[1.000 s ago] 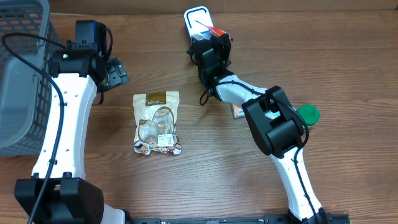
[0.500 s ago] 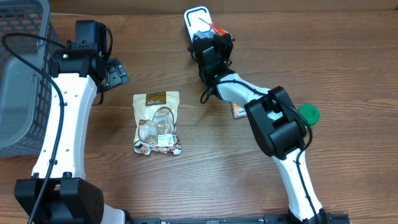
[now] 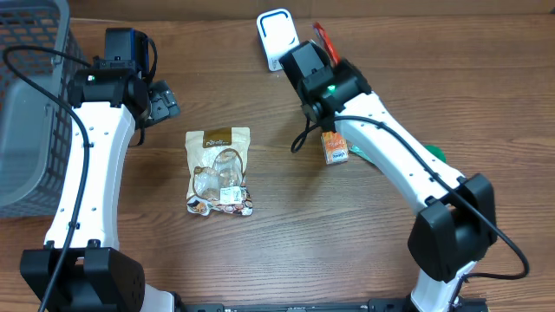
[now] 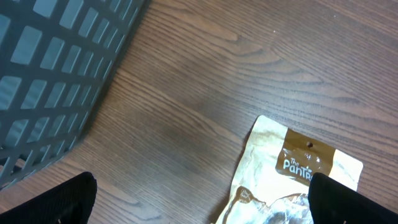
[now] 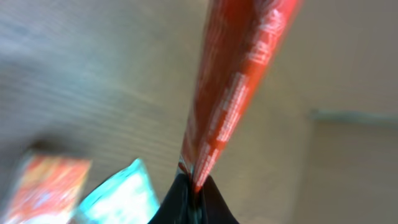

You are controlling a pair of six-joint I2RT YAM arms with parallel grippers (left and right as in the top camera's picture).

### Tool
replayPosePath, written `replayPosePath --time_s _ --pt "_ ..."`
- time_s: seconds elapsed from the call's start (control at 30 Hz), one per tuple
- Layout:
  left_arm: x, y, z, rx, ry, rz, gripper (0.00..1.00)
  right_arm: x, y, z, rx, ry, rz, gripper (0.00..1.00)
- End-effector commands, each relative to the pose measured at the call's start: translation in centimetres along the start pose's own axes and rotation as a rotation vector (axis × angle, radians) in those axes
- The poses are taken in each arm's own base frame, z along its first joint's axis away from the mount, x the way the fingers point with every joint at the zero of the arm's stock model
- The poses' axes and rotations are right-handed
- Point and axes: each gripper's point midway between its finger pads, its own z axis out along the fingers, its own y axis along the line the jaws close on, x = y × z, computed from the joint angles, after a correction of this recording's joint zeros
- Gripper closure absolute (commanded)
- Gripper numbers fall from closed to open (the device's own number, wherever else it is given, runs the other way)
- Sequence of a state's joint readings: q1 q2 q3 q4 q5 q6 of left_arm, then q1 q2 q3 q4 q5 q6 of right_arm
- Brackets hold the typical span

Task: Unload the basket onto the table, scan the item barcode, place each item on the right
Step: 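Carry the red stick right and lower it beside the packs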

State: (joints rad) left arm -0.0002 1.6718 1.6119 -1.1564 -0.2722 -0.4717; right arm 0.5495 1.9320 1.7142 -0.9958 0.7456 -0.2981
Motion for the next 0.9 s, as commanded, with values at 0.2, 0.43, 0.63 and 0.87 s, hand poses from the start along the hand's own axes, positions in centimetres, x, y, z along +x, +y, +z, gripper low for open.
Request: replayPosePath --time_s 0.2,0.43,0.63,0.87 --pt "-0.4 -0.1 -0.6 0.013 -0.017 -0.010 0.00 11.0 5.9 1.8 -0.414 0.448 0.406 0.96" --pt "-0.4 -0.1 -0.6 0.013 -0.017 -0.010 0.00 14.1 7.0 4.3 -0.407 0.511 0.417 0.92" --pt "-0.4 -0.1 -0.6 0.013 -0.017 -0.010 0.00 14.2 7.1 4.3 -0.408 0.515 0.416 0.47" --pt "-0.4 -0.1 -0.6 0.013 -0.017 -0.010 0.00 12.3 9.0 3.8 -0.537 0.479 0.496 0.37"
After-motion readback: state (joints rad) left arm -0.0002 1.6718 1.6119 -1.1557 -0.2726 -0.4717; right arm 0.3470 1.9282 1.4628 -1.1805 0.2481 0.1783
